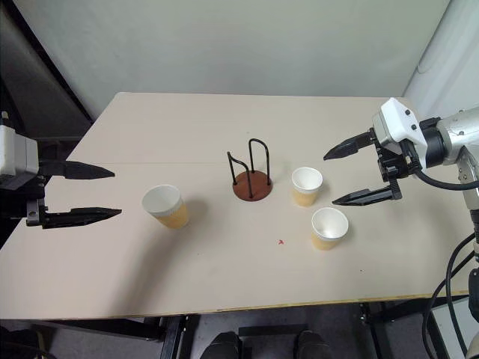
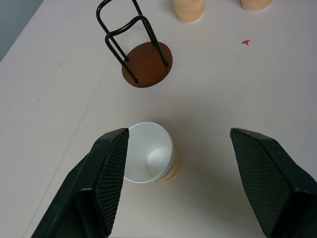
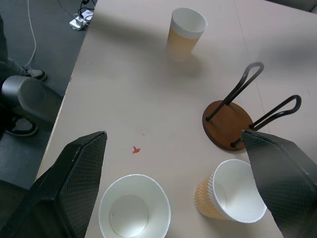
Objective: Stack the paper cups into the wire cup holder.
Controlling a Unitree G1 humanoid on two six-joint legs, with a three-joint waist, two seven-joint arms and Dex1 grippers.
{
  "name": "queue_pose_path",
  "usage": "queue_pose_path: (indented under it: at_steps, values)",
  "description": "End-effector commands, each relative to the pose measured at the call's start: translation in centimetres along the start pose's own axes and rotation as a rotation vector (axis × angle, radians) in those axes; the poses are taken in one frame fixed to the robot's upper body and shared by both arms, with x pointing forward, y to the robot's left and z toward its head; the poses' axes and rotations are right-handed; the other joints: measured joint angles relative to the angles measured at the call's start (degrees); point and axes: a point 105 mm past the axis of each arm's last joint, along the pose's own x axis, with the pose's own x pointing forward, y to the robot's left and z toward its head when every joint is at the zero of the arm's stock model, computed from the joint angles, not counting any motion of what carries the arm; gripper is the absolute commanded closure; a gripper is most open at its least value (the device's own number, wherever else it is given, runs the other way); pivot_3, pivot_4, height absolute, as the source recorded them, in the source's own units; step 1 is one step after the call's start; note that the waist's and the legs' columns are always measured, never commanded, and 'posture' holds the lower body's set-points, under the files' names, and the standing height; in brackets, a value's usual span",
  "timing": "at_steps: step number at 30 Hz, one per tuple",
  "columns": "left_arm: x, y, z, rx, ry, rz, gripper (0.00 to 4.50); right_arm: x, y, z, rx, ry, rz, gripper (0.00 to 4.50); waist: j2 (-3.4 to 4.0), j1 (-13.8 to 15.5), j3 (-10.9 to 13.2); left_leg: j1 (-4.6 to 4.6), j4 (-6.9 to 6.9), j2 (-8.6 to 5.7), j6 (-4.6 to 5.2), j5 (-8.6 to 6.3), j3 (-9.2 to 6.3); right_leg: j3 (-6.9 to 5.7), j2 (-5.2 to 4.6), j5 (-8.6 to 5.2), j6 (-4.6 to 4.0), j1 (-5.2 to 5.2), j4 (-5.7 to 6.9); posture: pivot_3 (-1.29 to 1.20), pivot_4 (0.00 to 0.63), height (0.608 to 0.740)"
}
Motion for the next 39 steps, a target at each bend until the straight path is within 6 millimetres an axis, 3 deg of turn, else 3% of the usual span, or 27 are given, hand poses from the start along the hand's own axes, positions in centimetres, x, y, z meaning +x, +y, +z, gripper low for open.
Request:
queue_pose_path:
  at_steps: [1,4,7,10,14,19,27,31,34,39]
  values:
    - [-0.3,0.2,0.4,0.021,-0.001,0.025,1.01,-0.8,0.0,0.7,-0.03,0.001,-0.025,0.0,0.0,0.0,0.0,0.0,0.0,0.0,0.01,-0.01,0.0,0.0,0.0,0.0,0.0,0.0,0.0,0.0,0.15,0.74]
    - [-0.1,0.3,0.5,0.026,-0.008,0.034,1.01,-0.5,-0.6,0.7,-0.04,0.003,-0.061,0.0,0.0,0.0,0.0,0.0,0.04,0.0,0.18,-0.1,0.02,0.01,0.0,0.0,0.0,0.0,0.0,0.0,0.15,0.74]
    - [0.7,1.8,0.6,0.029,-0.037,0.132,1.01,0.5,-3.4,0.7,-0.05,-0.02,-0.223,0.0,0.01,-0.2,0.0,0.1,0.08,0.02,0.26,-0.14,0.02,0.02,0.0,0.01,0.0,0.02,0.05,0.0,0.15,0.74]
    - [2.6,2.4,0.4,0.014,-0.057,0.195,1.01,3.5,-5.6,0.5,0.01,-0.05,-0.345,0.0,0.04,-0.4,0.0,0.33,0.09,0.1,0.36,-0.19,0.03,0.02,-0.04,0.14,-0.04,0.02,0.14,0.0,0.15,0.74]
    - [5.6,3.6,-0.1,-0.008,-0.069,0.317,1.01,7.6,-5.7,1.2,0.111,-0.101,-0.338,0.0,0.08,-0.4,0.0,0.36,0.07,0.42,0.46,-0.25,0.06,-0.05,0.0,0.27,-0.1,-0.1,0.19,0.0,0.15,0.74]
    - [7.2,4.2,-0.5,-0.031,-0.049,0.376,1.01,12.5,-7.0,0.9,0.266,-0.096,-0.396,0.0,0.06,-0.5,0.0,0.13,0.04,0.85,0.48,-0.27,0.12,-0.13,0.31,0.6,-0.17,-0.54,0.18,0.0,0.15,0.74]
    - [6.5,3.5,0.1,-0.042,-0.069,0.365,1.01,17.8,-8.6,-1.3,0.393,-0.036,-0.482,0.0,0.06,-0.8,0.0,-0.33,-0.09,0.95,0.42,-0.37,0.09,-0.06,0.38,0.79,0.13,-1.44,0.43,0.0,0.15,0.74]
    - [5.8,3.3,0.1,-0.049,-0.065,0.378,1.01,20.0,-8.8,-1.4,0.422,-0.042,-0.483,0.0,0.06,-0.8,0.0,-0.47,0.01,0.96,0.24,-0.45,0.09,-0.06,0.39,0.77,0.09,-1.64,0.62,0.0,0.15,0.74]
    - [5.7,3.1,0.1,-0.048,-0.061,0.376,0.98,20.8,-9.2,-1.3,0.424,-0.049,-0.497,0.62,0.06,-0.8,0.0,-0.46,0.03,0.97,0.2,-0.47,0.09,-0.06,0.41,0.77,-0.03,-1.68,0.66,0.0,0.15,0.74]
    - [5.5,2.9,0.3,-0.048,-0.062,0.377,0.98,21.1,-9.7,-0.9,0.42,-0.066,-0.505,2.46,0.05,-0.7,0.0,-0.46,0.06,0.98,0.08,-0.54,0.08,-0.07,0.41,0.71,-0.24,-1.67,0.67,0.0,0.15,0.74]
